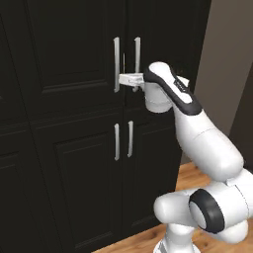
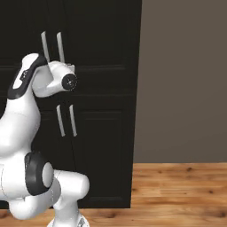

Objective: Open the cabinet. Pick the bowls from the counter and place them in the cabinet. Then close the cabinet.

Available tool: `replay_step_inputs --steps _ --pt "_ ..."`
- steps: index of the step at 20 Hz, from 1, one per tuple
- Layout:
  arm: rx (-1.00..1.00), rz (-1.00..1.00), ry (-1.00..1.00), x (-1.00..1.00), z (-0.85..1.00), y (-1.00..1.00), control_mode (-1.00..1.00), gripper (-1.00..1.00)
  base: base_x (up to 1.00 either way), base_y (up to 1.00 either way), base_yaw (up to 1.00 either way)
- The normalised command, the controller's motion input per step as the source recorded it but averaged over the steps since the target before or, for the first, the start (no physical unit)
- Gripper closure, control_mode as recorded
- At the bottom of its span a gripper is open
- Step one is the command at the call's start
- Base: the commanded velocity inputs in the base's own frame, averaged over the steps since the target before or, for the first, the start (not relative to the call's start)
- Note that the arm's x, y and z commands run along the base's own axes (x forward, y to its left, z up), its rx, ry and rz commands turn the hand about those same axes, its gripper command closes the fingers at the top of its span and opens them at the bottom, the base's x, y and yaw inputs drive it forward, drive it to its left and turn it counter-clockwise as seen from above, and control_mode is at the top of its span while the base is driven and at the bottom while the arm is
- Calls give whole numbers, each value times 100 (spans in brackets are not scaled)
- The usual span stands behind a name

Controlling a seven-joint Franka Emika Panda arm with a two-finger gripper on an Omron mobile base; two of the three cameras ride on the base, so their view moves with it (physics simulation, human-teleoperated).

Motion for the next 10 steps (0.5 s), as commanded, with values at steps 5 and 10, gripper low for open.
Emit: replay_step_inputs --steps 5,10 --pt "0 -6 20 100 -13 48 -100 -100 0 0 0" --pt "0 0 19 100 -32 39 -100 -100 0 0 0"
